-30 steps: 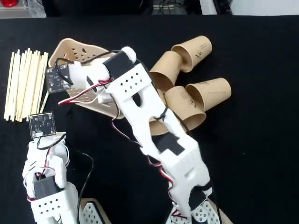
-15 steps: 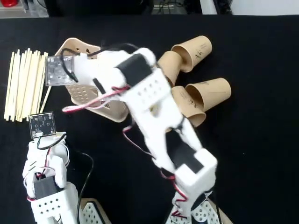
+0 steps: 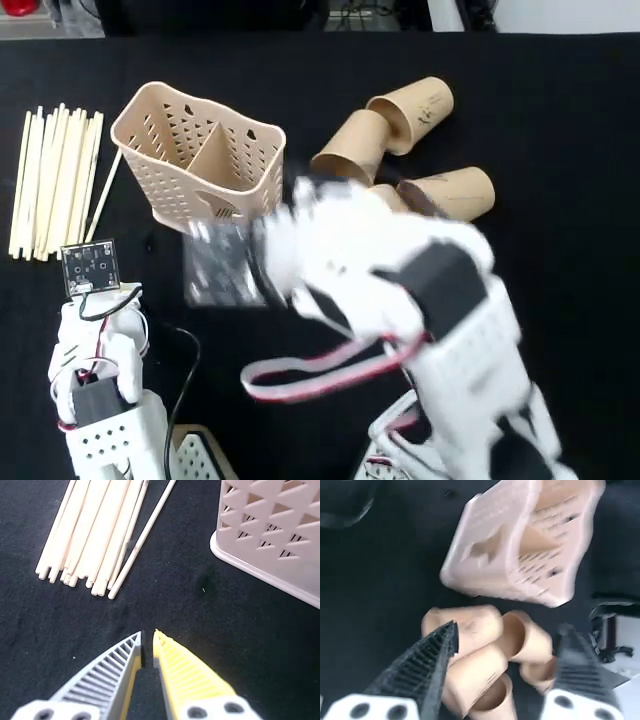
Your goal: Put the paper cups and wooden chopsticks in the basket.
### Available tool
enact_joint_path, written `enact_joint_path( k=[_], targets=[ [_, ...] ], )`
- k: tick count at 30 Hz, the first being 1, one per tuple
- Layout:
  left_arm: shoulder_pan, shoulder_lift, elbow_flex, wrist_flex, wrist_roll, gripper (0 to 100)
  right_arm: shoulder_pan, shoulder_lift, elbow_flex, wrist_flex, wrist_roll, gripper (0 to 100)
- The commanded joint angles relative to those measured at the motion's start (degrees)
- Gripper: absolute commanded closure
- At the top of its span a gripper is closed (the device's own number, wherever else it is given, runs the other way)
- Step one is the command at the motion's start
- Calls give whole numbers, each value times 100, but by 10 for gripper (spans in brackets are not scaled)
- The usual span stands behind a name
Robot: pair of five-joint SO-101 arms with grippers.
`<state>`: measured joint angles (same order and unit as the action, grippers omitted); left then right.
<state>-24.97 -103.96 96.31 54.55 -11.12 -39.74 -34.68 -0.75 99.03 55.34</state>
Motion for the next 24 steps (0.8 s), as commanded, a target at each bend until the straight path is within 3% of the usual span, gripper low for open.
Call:
enact_joint_path(
  k=[1,6,14,24],
  targets=[
    [-40,-53,101,35,18,945,220,-1218,1754,-237,176,776],
    [-40,-53,101,35,18,945,1213,-2668,3908,-1284,193,715],
    [-40,-53,101,35,18,945,1864,-4268,7442,-3886,158,676],
    [-40,-53,101,35,18,945,2119,-4171,8769,-6620,-404,677]
  ],
)
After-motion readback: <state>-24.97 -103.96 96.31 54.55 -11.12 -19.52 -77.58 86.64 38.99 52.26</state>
